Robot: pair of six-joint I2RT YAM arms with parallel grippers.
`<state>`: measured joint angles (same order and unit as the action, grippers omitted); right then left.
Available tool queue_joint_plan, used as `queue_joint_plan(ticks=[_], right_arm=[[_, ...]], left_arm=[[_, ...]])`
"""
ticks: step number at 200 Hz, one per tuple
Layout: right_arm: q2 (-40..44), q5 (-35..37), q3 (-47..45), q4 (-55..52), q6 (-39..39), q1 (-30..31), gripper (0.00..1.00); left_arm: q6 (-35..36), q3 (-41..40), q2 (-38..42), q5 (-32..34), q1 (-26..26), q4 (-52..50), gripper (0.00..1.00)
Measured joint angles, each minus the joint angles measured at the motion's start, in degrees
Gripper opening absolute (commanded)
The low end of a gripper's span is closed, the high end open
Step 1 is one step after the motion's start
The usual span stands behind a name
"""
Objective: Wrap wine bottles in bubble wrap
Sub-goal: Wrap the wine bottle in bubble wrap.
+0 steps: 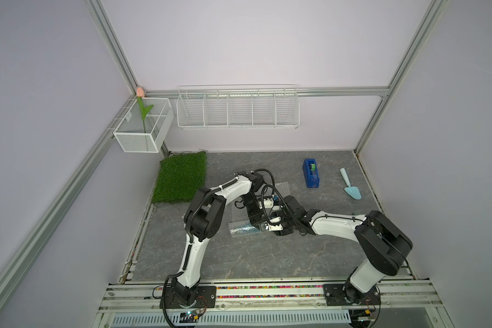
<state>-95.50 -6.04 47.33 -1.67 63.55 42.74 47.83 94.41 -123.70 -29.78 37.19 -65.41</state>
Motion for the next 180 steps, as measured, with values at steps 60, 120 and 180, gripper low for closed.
queue_joint_plan(ticks=[60,120,180], right_arm=[[-1.8,-2.8,6.1,-12.0,-2.4,-0.9,0.29],[-7.9,-10.6,17.6,-31.5,-8.7,-3.8,0.28],[-18.5,-20.3,31.1,-50.8,-12.0,-9.0,0.32]], left_arm=[[-7.6,-13.9,20.0,1.4,-7.6,11.4,1.00],[-10.9,-37.3,54.1,18.9,-14.7,32.2,0.99],[1.9,-60.6,74.2,35.9,10.7,52.1,1.00]])
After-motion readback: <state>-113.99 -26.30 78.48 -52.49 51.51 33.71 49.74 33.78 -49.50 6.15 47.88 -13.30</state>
